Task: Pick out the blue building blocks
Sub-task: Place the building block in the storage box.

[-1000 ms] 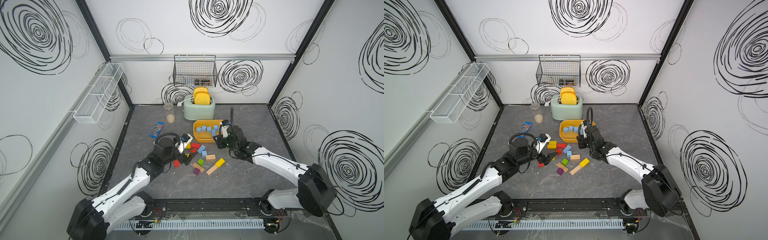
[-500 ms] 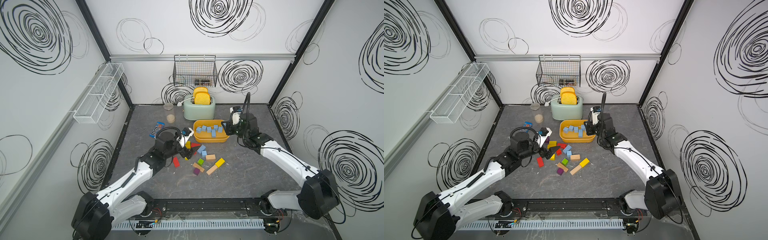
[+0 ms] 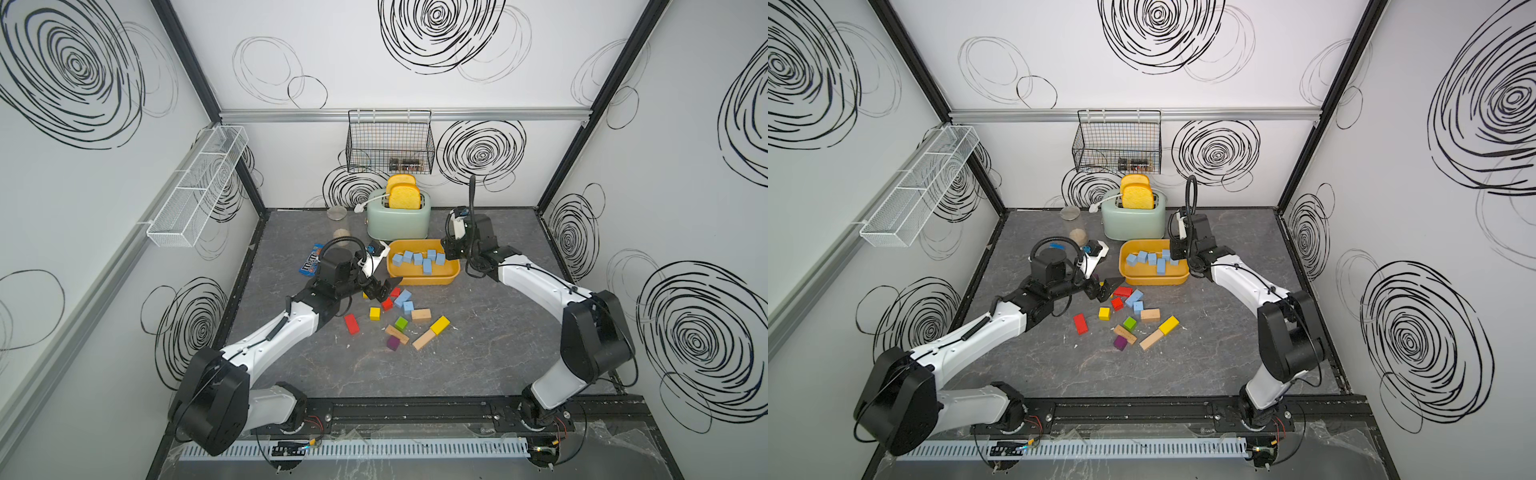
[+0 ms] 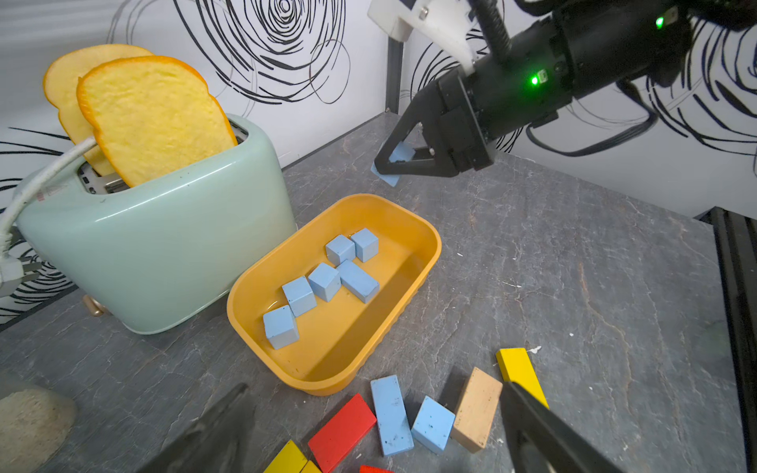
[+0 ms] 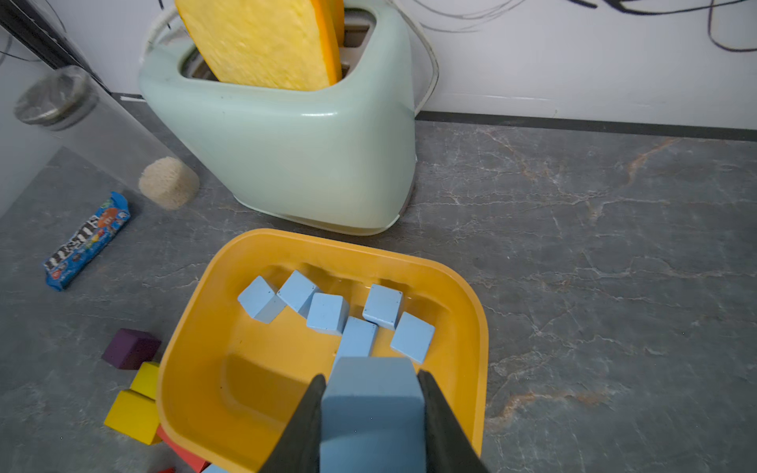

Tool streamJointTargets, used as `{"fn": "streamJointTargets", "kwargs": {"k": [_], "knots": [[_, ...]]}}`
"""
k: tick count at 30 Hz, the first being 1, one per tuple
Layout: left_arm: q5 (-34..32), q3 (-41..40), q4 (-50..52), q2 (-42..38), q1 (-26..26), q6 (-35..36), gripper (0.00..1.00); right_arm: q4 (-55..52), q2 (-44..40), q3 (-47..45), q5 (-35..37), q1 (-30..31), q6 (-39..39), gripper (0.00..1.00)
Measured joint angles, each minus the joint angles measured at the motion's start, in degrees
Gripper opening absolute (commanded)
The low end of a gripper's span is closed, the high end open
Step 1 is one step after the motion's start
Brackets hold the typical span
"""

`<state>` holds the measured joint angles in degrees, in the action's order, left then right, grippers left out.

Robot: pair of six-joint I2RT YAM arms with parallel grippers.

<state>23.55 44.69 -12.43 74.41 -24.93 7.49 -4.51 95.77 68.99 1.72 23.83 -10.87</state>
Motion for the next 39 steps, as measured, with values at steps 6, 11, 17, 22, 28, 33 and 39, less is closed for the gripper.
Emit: {"fn": "streamJointTargets", "kwargs": {"k": [6,11,17,22,28,33,39], "knots": [[0.07,0.46,-1.29,2.56,1.36,-0.7,0.96,-1.9,8.15,6.01,3.41,0.0,1.2,0.0],[0.0,0.46,-1.49,3.56,1.49,-0.68,0.96,-6.95,15.91,13.46,7.15,0.0,1.92,0.0],[0.0,0.46,-1.49,5.03,1.88,-0.68,0.96,-11.04,19.98,15.47,11.98,0.39,2.25,0.0],[0.0,0.46,-1.51,5.64,2.34,-0.7,0.96,-13.07,21.24,16.15,17.29,1.66,2.8,0.0],[-0.02,0.46,-1.51,5.75,2.49,-0.74,0.96,-15.5,24.74,19.74,22.56,3.82,3.28,0.0],[0.0,0.46,-1.46,5.75,2.58,-1.07,0.96,-16.63,25.88,20.98,25.09,4.31,3.17,0.01],[-0.02,0.55,-1.42,5.75,2.6,-1.16,0.96,-18.14,26.58,21.55,29.0,4.83,3.19,0.02]]}}
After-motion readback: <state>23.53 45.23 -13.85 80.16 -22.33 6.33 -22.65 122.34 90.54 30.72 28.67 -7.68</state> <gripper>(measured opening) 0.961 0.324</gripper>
